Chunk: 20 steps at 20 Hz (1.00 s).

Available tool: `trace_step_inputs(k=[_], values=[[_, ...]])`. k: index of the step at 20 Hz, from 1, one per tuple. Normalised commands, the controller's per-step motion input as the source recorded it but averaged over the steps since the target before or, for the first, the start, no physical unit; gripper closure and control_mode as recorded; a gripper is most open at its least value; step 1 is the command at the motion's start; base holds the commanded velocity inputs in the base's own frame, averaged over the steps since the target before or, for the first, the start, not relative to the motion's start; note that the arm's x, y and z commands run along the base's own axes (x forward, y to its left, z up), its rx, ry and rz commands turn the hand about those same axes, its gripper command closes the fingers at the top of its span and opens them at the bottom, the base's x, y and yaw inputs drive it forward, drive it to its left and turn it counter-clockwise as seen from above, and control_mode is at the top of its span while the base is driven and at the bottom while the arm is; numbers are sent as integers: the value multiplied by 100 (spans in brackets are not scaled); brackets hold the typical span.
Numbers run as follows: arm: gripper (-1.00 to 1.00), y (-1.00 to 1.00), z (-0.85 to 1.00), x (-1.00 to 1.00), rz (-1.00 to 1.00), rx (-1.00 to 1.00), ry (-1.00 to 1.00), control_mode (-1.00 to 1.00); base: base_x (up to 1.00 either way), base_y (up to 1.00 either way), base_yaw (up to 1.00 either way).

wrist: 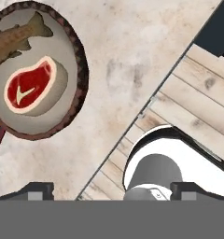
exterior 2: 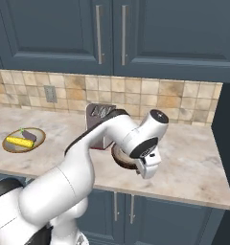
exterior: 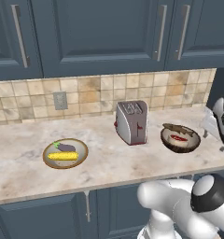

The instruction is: Place the bowl with the eggplant and corn on the second highest shelf of the fridge. Place the bowl with the steak and fish on the top shelf of the fridge.

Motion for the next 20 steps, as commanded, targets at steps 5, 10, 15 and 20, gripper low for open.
trace_step_inputs(k=[5,10,15,20], values=[[-100,-3,-61,41,-3,0,3,-100,0,0,0],[-100,-7,-47,37,-4,0,1,-100,0,0,0],[-100,-25,-33,41,-5,0,0,-100,0,0,0],[-100,-10,-31,44,-1,0,-1,-100,0,0,0]])
